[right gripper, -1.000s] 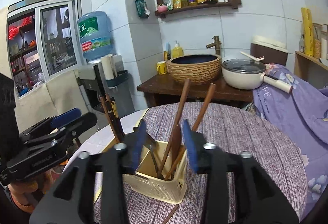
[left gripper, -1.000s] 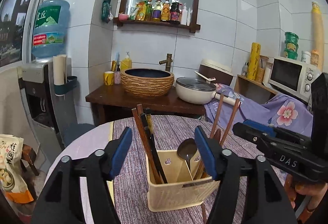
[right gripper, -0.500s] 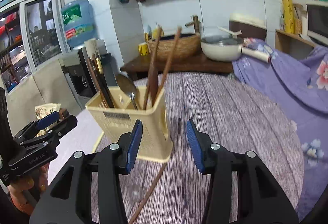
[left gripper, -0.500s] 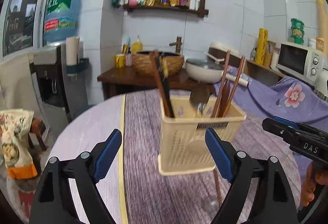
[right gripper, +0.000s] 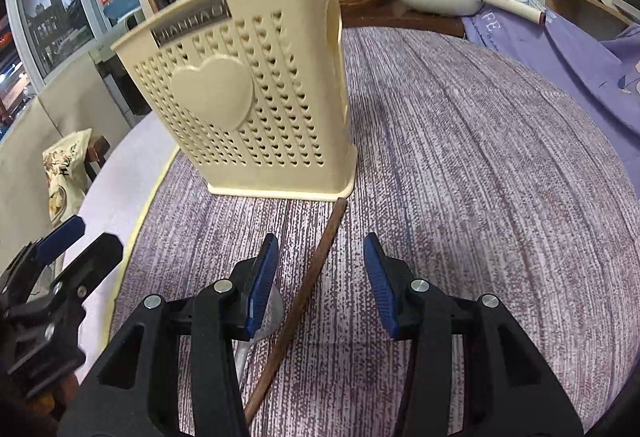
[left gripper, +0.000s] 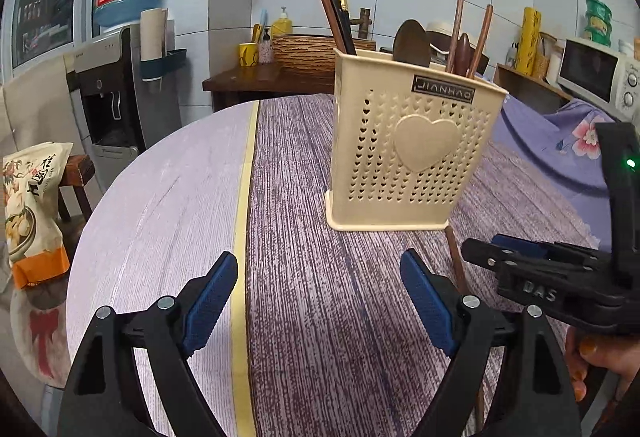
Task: Organize utensils
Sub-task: 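Lower the right tool onto the last brown chopstick and close on it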
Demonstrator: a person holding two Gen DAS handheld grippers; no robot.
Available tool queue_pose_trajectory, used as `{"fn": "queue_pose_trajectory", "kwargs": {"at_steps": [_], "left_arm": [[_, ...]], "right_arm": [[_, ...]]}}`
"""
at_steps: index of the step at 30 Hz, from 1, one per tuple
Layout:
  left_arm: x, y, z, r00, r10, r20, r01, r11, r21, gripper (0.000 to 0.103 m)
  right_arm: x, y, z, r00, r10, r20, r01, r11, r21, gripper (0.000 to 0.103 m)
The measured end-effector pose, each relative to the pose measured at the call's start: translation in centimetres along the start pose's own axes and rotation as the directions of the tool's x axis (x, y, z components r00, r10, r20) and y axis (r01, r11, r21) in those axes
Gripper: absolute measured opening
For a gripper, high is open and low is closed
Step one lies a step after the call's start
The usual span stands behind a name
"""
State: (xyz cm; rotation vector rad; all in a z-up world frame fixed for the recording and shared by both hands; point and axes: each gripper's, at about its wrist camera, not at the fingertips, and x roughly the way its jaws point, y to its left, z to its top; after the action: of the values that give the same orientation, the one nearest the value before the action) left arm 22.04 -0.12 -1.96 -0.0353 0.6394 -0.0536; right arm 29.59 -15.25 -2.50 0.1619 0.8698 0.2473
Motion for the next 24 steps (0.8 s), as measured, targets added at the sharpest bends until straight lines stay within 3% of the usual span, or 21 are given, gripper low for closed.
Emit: {"fn": "queue_pose_trajectory", "kwargs": {"at_steps": [11, 16, 24], "left_arm": [[0.6, -0.3, -1.3, 0.999, 0.015, -0.040, -0.013, 0.999, 0.044, 0.081], [0.7, -1.3, -1.7, 0.998, 0.000, -0.056, 0.004, 0.997, 0.075, 0.081], [0.7, -3.5, -2.0, 0.993, -0.065, -0.094, 0.076, 0.991, 0.113, 0.081]], "right_arm": [[2.7, 1.1, 0.1, 0.995, -0.091, -0.048, 0.090, 0.996, -0.009, 0.030], [3.0, 1.9, 0.2, 0.991, -0.125, -0.044, 0.123, 0.991, -0.050, 0.012], [2.1, -0.4, 0.2, 0.998, -0.034, -0.060, 0.035, 0.999, 0.024, 0.011]]}}
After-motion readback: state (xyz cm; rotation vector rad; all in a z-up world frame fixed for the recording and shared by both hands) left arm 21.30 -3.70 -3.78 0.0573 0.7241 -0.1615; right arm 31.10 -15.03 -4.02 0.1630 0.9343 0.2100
